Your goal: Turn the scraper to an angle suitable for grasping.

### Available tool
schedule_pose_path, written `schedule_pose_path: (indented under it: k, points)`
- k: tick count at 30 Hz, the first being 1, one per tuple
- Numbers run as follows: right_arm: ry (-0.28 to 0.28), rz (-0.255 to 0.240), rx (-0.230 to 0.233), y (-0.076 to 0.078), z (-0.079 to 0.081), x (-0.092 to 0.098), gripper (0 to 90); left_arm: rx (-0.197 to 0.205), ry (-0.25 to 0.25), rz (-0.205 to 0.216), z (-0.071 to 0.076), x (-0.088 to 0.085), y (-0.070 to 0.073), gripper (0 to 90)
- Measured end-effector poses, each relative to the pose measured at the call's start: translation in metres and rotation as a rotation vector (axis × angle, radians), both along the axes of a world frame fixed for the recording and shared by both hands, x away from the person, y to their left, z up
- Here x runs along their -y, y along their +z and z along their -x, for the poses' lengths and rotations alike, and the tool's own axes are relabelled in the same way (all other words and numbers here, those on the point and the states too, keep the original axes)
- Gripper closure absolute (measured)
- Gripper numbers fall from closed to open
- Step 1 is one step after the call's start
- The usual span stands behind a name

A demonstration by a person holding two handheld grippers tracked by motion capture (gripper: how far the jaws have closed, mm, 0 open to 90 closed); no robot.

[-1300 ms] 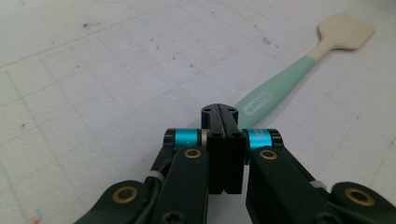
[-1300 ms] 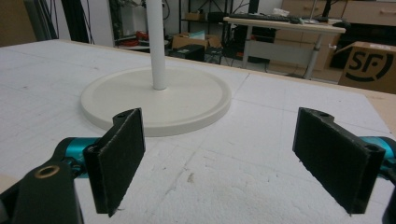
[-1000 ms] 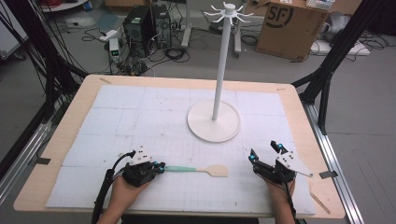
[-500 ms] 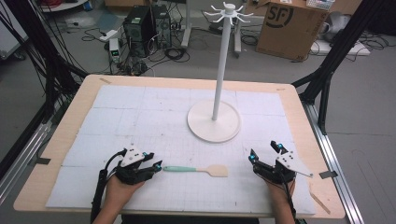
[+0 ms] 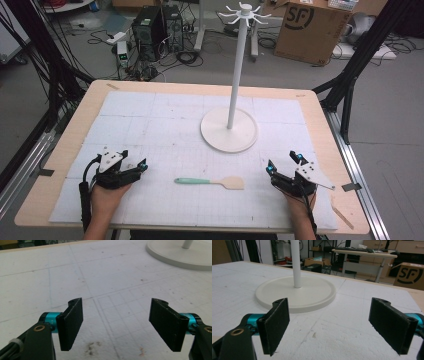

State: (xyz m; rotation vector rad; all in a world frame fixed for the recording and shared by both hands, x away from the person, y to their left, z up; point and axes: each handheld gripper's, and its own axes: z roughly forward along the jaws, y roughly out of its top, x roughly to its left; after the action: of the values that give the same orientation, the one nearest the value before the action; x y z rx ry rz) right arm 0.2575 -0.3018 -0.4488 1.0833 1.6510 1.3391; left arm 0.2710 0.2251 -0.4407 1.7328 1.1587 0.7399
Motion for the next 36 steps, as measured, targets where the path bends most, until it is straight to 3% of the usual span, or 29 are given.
schedule_pose_path:
  k: [7, 12, 19, 25, 36]
  points:
    - [0.002, 0.004, 0.001, 0.000, 0.000, 0.000, 16.4, -0.023, 0.058, -0.005, -0.004, -0.002, -0.006, 27.9]
    - [0.004, 0.004, 0.000, 0.000, 0.000, 0.000, 16.4, -0.048, 0.072, 0.003, -0.006, -0.003, -0.007, 28.9]
    - [0.007, 0.011, 0.001, 0.000, 0.000, 0.000, 16.4, -0.167, 0.103, 0.027, -0.018, -0.006, -0.010, 28.1]
    - [0.005, 0.010, 0.002, 0.000, 0.000, 0.000, 16.4, -0.223, 0.101, -0.039, -0.024, 0.000, -0.012, 28.3]
    - [0.005, 0.013, -0.002, 0.000, 0.000, -0.001, 16.4, -0.228, 0.103, -0.056, -0.025, 0.002, -0.012, 27.6]
